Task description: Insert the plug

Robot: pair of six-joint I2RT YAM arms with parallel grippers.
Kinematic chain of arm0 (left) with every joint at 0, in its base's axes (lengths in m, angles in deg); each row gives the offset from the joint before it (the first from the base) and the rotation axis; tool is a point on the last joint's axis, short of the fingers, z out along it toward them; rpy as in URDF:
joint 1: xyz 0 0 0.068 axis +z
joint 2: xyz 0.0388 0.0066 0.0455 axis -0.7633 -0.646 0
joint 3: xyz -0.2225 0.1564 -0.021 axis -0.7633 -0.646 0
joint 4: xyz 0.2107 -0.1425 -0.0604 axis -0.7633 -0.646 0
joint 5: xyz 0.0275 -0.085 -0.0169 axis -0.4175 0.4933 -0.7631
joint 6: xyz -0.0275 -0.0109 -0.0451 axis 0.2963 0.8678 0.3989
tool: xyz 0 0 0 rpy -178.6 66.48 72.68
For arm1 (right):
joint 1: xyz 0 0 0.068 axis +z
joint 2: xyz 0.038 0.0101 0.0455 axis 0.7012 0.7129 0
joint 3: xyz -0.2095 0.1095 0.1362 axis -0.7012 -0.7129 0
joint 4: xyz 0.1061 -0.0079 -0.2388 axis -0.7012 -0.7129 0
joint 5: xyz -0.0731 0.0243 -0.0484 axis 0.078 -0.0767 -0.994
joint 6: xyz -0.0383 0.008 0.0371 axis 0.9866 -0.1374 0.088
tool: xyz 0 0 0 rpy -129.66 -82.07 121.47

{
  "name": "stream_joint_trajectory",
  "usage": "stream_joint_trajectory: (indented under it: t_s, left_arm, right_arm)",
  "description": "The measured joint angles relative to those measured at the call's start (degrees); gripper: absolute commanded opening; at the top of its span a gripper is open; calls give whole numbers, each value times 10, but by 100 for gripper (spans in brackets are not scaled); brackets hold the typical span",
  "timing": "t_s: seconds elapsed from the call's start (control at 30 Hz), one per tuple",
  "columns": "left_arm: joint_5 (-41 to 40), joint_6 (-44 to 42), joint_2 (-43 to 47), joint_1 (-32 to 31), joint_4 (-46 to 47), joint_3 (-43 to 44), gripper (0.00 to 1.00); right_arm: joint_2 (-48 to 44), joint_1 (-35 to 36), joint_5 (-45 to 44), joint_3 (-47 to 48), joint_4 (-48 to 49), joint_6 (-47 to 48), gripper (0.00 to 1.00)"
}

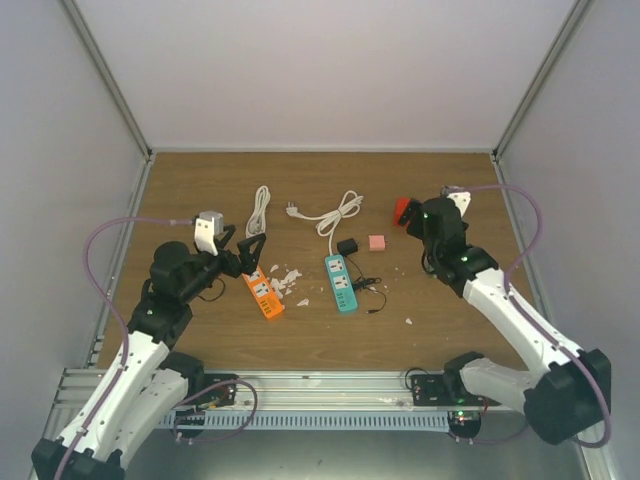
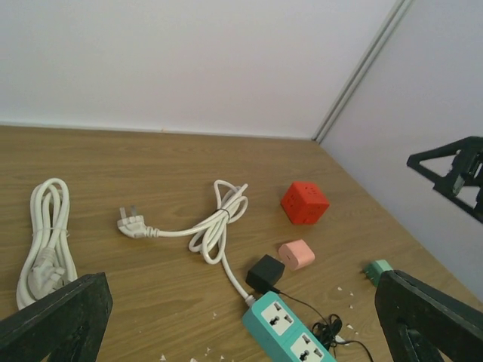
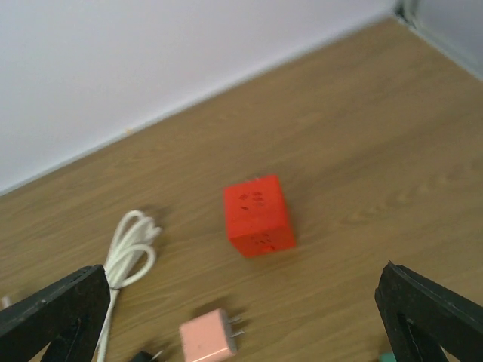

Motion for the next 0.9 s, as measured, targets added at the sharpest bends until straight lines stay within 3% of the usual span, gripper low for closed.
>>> stream_joint_trajectory:
  t_s: [0.23,0.37,0.47,0.63,0.9]
  left_arm:
    - [-12,4,7,0,-5,0,99]
    - [-18,5,7,0,-5,0,99]
    - [-21,6,7,0,-7,0,99]
    - [-26,9,7,0,-7,0,99]
    - [-32,10,-7,0,-7,0,99]
  right_arm:
    - [20,-165,98,-25,-51,-201,100]
    - [60,-224,148,-13,-103,-263,98]
    - [153,-276,205,2,-122,-275,86]
    - [358,-326,283,70,-167,-253,86]
    - [313,-326,332,45,-173,-269,87]
